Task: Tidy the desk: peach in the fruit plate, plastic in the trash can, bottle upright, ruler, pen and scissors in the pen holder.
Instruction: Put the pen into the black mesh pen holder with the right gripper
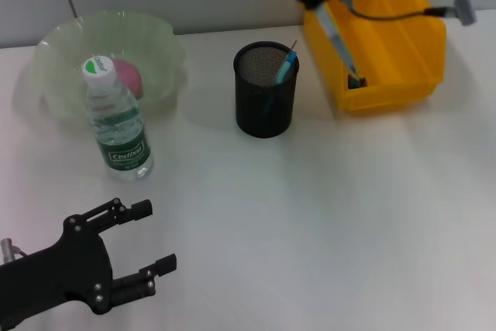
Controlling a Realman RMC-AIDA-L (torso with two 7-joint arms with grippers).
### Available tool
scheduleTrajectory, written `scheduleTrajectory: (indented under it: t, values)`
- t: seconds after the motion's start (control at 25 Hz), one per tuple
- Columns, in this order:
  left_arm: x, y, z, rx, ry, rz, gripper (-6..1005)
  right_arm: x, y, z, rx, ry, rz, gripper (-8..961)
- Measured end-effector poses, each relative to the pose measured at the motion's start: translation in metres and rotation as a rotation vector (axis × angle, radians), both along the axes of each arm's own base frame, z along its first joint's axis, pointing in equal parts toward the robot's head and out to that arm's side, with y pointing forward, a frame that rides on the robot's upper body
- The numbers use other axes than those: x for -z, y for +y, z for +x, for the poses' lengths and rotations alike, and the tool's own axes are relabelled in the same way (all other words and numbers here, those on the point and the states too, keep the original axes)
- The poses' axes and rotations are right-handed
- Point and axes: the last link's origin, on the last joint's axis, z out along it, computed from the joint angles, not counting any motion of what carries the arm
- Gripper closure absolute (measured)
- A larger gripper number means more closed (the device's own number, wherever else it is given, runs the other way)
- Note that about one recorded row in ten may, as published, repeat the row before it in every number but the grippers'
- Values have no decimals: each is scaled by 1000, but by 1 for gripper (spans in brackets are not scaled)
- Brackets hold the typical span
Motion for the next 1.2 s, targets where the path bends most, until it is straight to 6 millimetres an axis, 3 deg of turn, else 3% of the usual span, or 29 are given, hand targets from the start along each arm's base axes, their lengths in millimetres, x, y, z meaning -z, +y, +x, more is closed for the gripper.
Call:
scheduleTrajectory:
  t: [0.36,0.72,1.2]
  values:
    - [0,0,0,-2,-1,1,215,15,2,-10,-178,94,109,767]
    - [0,-2,-2,-7,0,1,215,48,6,14,-271,150,193,756]
    - [-1,-3,-2,-6,-4,-1,215,79,3,26,-334,177,206,742]
